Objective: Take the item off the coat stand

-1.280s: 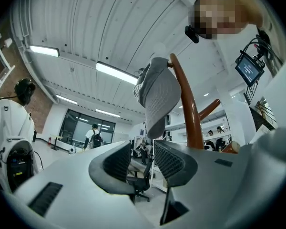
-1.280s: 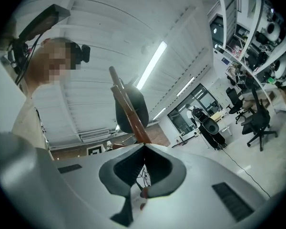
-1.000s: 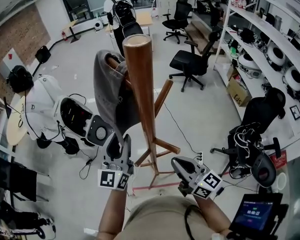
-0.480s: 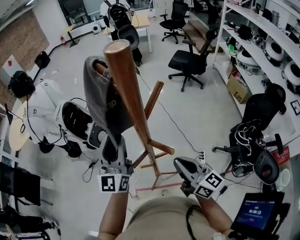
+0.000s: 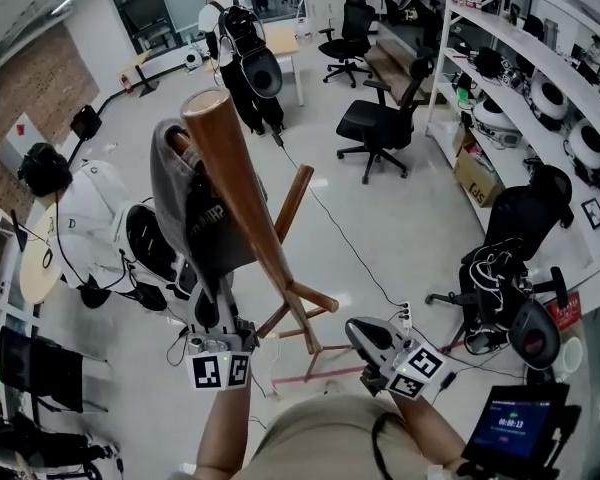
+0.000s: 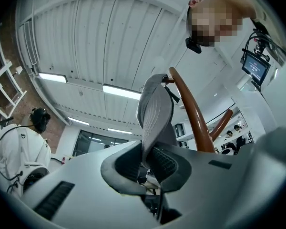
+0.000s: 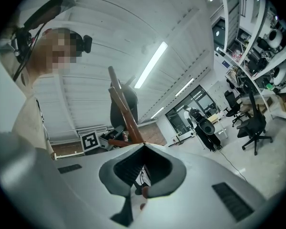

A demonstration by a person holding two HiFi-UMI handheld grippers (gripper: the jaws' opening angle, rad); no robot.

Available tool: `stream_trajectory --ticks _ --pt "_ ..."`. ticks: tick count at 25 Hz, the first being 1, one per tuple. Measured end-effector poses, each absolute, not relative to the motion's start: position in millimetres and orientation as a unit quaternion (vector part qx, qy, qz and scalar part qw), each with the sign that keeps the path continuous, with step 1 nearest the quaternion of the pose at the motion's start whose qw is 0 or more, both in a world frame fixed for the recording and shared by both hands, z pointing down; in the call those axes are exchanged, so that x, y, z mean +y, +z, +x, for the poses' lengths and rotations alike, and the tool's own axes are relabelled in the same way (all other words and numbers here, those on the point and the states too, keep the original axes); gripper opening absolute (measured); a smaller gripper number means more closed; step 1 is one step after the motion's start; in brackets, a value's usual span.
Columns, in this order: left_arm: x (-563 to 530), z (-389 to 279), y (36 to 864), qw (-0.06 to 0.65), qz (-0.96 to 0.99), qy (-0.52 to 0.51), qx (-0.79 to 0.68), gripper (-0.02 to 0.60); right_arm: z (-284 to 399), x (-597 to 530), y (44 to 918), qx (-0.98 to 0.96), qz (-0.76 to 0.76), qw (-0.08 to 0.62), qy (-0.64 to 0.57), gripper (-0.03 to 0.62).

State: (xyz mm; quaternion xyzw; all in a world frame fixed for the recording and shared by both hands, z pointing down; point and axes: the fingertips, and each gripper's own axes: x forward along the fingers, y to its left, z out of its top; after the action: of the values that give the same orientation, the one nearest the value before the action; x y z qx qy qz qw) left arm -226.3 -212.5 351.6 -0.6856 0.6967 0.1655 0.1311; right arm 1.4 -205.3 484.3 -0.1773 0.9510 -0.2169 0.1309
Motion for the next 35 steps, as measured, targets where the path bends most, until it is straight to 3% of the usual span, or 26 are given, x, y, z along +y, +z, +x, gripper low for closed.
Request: stream_trajectory --ticks 35 --pt "-199 -271 324 0.172 -0.662 0.154 0.713 0.032 -5 -212 488 0.95 -0.179 0.137 -0.216 0.015"
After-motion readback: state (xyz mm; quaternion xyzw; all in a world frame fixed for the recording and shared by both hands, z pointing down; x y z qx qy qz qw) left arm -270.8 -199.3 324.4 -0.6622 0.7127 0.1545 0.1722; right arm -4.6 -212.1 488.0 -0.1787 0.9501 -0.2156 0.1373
